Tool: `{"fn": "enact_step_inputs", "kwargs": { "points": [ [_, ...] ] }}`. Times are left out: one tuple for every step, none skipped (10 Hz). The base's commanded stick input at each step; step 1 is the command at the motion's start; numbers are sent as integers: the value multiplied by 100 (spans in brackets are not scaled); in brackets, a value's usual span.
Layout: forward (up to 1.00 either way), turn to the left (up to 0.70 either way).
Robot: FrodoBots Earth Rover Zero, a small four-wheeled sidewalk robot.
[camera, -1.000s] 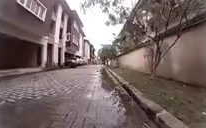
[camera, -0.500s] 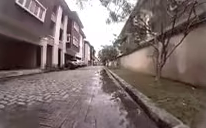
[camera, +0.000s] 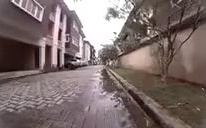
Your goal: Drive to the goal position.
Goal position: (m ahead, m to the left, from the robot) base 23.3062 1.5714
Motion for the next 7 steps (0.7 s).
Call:
{"fn": "enact_step_inputs", "kwargs": {
  "points": [
    [50,0],
    [50,0],
    [50,0],
    [50,0],
    [50,0],
    [50,0],
    [50,0]
  ]
}}
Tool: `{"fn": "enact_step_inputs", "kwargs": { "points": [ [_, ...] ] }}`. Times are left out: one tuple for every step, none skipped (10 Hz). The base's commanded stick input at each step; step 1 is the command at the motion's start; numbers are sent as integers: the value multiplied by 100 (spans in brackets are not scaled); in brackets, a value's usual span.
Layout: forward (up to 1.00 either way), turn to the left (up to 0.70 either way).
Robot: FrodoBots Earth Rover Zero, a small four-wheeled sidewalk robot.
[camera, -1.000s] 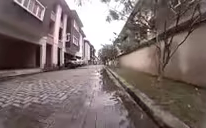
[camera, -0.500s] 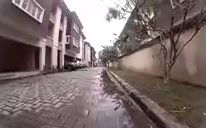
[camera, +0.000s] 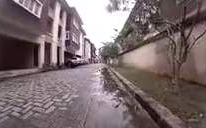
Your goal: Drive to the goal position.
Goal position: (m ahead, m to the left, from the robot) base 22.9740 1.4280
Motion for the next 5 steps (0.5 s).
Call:
{"fn": "enact_step_inputs", "kwargs": {
  "points": [
    [50,0],
    [50,0],
    [50,0],
    [50,0],
    [50,0]
  ]
}}
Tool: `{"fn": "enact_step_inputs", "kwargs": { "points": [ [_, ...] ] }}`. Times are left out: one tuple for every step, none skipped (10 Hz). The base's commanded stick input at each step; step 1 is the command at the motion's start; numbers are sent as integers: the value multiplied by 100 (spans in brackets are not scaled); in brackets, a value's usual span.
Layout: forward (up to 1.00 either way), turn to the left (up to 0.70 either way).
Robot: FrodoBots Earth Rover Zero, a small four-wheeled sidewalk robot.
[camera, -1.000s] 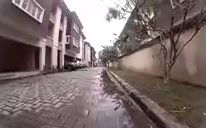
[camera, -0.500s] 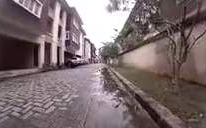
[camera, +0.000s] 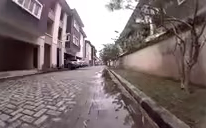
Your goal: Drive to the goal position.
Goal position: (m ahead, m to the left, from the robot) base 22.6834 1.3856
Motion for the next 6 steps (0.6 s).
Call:
{"fn": "enact_step_inputs", "kwargs": {
  "points": [
    [50,0],
    [50,0],
    [50,0],
    [50,0],
    [50,0],
    [50,0]
  ]
}}
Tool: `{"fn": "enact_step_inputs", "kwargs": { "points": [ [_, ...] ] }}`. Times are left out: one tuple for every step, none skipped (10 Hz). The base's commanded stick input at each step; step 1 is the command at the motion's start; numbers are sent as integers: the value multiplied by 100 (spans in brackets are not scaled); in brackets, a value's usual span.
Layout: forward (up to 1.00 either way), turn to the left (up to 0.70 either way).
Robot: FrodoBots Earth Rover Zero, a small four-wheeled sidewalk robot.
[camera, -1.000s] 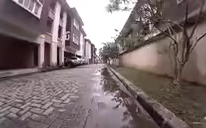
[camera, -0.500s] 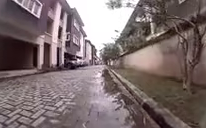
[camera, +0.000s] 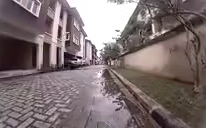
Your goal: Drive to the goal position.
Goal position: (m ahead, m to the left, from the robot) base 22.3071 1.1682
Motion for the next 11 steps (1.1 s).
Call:
{"fn": "enact_step_inputs", "kwargs": {
  "points": [
    [50,0],
    [50,0],
    [50,0],
    [50,0],
    [50,0],
    [50,0],
    [50,0],
    [50,0],
    [50,0],
    [50,0],
    [50,0]
  ]
}}
